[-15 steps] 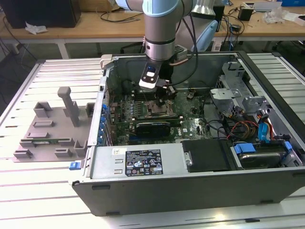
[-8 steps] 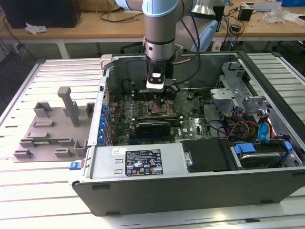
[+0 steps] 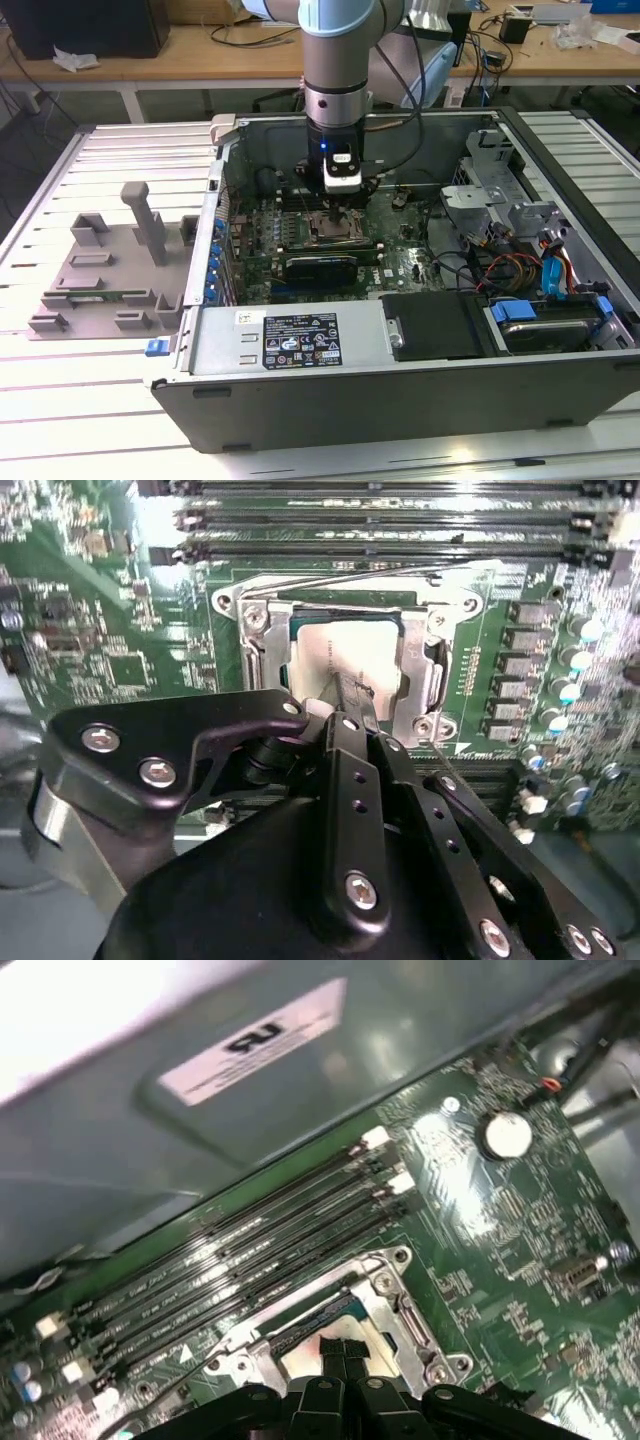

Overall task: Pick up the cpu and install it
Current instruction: 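Close the cpu cover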

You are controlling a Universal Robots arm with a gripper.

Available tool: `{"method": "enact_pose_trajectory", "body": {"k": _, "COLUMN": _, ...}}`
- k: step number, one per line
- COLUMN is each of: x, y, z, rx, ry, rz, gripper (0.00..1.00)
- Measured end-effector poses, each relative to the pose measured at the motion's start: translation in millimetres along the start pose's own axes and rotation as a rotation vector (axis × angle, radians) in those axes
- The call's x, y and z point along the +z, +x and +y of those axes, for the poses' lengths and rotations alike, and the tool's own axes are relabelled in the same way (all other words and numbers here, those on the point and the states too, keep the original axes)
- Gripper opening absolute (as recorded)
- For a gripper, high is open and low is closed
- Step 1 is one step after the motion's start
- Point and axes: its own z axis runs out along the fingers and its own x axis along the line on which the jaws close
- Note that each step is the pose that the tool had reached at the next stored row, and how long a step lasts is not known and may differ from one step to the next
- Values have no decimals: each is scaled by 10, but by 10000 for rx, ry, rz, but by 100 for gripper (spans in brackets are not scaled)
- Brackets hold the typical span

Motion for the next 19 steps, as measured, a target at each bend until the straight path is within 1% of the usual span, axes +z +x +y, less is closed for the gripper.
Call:
{"method": "enact_pose_trajectory", "body": {"k": 2, "x": 0, "y": 0, "z": 0, "rx": -615, "ry": -24, "rz": 6, "gripper": 11}}
{"method": "enact_pose_trajectory", "body": {"k": 8, "x": 0, "y": 0, "z": 0, "rx": -1912, "ry": -74, "rz": 20, "gripper": 11}}
{"method": "enact_pose_trajectory", "body": {"k": 10, "x": 0, "y": 0, "z": 0, "rx": -2499, "ry": -97, "rz": 25, "gripper": 11}}
{"method": "enact_pose_trajectory", "body": {"k": 12, "x": 0, "y": 0, "z": 0, "rx": -2876, "ry": -111, "rz": 29, "gripper": 11}}
{"method": "enact_pose_trajectory", "body": {"k": 14, "x": 0, "y": 0, "z": 0, "rx": -3637, "ry": -140, "rz": 37, "gripper": 11}}
{"method": "enact_pose_trajectory", "body": {"k": 15, "x": 0, "y": 0, "z": 0, "rx": -3904, "ry": -150, "rz": 40, "gripper": 11}}
{"method": "enact_pose_trajectory", "body": {"k": 18, "x": 0, "y": 0, "z": 0, "rx": -4546, "ry": -175, "rz": 46, "gripper": 11}}
{"method": "enact_pose_trajectory", "body": {"k": 19, "x": 0, "y": 0, "z": 0, "rx": -4548, "ry": -175, "rz": 46, "gripper": 11}}
